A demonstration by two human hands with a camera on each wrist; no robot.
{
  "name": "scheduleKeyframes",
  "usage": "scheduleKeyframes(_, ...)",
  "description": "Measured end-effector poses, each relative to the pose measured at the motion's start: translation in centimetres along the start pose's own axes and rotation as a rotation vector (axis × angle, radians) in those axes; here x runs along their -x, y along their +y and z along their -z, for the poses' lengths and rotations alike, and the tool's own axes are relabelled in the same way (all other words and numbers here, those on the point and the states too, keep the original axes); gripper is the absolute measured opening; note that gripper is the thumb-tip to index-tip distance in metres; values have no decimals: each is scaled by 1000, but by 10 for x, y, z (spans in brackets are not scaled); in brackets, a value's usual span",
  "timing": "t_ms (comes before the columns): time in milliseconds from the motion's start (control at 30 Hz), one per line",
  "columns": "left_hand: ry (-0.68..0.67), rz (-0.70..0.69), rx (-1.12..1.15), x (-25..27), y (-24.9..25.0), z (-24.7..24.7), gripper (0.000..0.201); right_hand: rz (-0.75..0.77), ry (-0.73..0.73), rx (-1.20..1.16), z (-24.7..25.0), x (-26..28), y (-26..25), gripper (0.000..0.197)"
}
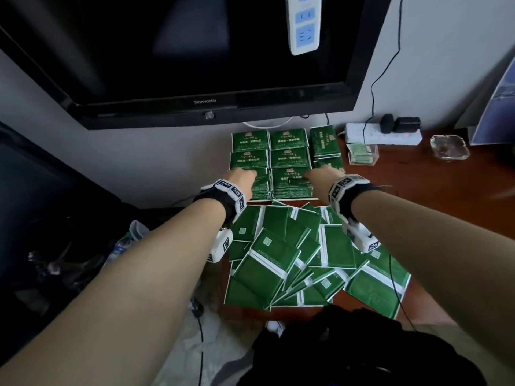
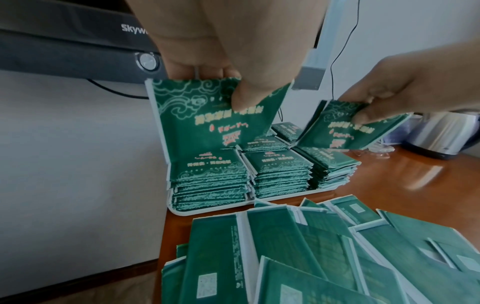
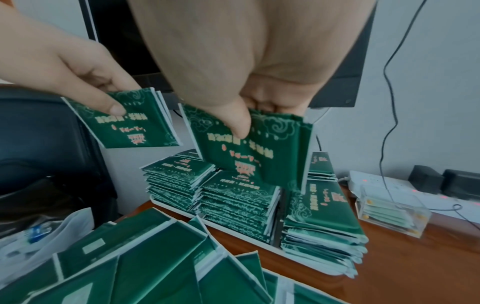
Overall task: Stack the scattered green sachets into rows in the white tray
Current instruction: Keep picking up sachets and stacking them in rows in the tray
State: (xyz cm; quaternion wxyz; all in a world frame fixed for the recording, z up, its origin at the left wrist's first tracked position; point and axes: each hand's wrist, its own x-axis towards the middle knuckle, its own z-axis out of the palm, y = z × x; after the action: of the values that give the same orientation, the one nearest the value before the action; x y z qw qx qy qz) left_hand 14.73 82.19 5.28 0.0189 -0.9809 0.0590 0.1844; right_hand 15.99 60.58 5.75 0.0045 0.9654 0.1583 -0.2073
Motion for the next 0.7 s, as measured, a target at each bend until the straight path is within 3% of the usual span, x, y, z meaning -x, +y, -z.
scheduleKeyframes(167, 28, -9, -21, -16, -10, -10, 45, 47, 17, 5, 0, -26, -6, 50)
scheduleKeyframes(333, 90, -43, 8, -35, -21, -25, 64, 115, 30, 3, -11, -54, -7, 49)
scheduleKeyframes(500, 65, -36, 48, -50, -24, -49, 74, 159, 31, 45, -37, -81, 0, 69)
scheduleKeyframes(700, 106, -102, 46, -52, -27, -84, 69, 197, -17, 71, -72, -90, 7, 86)
